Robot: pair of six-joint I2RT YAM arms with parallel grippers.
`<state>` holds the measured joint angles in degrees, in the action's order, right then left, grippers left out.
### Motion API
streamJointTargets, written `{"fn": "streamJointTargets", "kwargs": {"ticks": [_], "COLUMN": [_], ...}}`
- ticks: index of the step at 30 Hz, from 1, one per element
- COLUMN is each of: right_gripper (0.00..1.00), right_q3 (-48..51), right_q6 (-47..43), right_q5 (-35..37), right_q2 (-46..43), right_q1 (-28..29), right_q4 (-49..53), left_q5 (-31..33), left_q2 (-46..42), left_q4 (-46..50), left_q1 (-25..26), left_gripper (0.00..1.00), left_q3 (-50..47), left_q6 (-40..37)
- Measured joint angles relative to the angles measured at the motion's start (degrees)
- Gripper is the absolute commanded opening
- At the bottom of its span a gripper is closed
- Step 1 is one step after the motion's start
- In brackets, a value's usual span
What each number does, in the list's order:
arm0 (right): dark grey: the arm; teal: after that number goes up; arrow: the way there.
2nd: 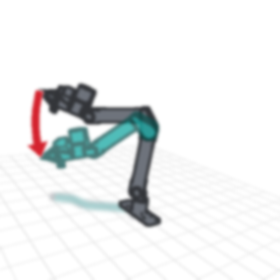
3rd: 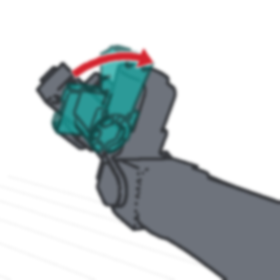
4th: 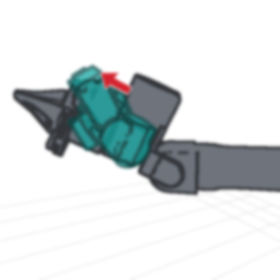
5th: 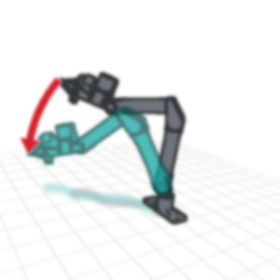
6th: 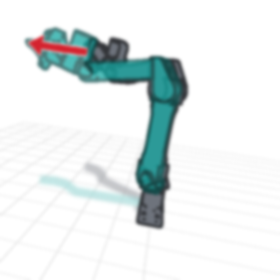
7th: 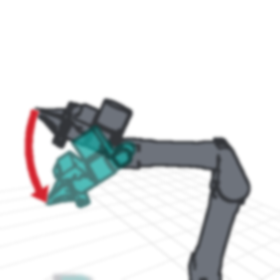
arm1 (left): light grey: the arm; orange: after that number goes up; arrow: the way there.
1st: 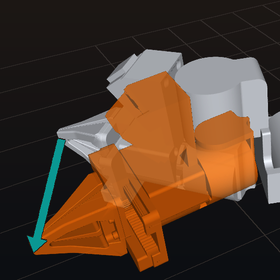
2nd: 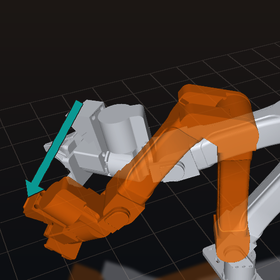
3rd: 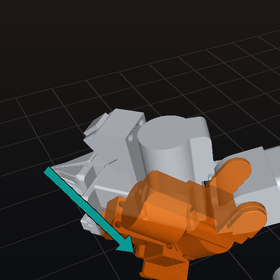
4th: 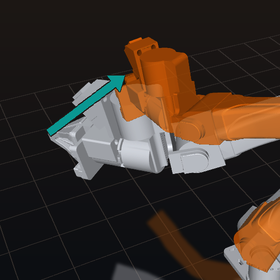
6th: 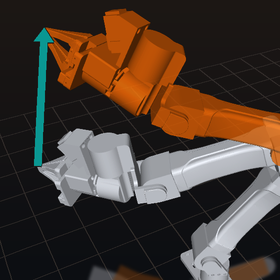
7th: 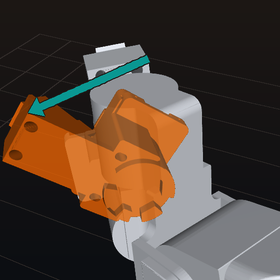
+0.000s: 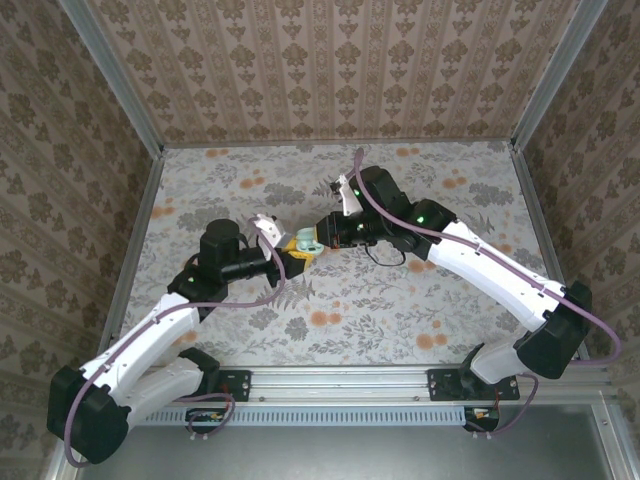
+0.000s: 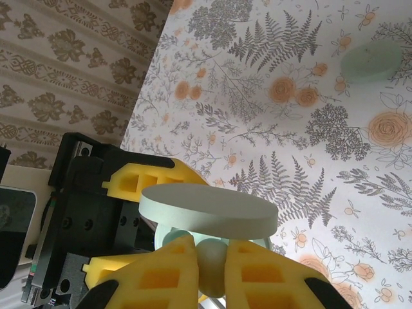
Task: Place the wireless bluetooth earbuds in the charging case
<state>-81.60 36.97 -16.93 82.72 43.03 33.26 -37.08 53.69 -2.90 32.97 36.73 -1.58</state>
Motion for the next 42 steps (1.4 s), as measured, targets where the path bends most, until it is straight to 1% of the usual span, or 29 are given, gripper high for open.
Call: {"fn": "streamJointTargets", "kwargs": {"ticks": [11, 17, 28, 42], "right_gripper": [0.12, 0.12, 0.13, 0.13], "right_q3": [-0.02, -1.29, -4.94, -5.35], "right_q6": [0.33, -0.44, -4.02, -4.02], "right_q5": [0.98, 3.08, 8.44, 8.76], "right_q2": [0.37, 2.23, 4.15, 4.96], "right_q1": [2.23, 3.78, 5.92, 6.08], "right_q4": [0.17, 0.94, 5.51, 6.03], "left_q5": [-0.28, -0.59, -0.63, -0.66], "left_q2": [0.09, 0.79, 0.96, 2.25], "left_q4": [-0.26, -0.59, -0.61, -0.61], "left_q1": [0.13, 0.55, 0.74, 0.76], "left_gripper": [0.04, 0.04, 0.04, 0.04], "left_q3": [0.02, 0.02, 0.02, 0.22], "left_q6": [-0.17, -0.17, -0.17, -0.20]}}
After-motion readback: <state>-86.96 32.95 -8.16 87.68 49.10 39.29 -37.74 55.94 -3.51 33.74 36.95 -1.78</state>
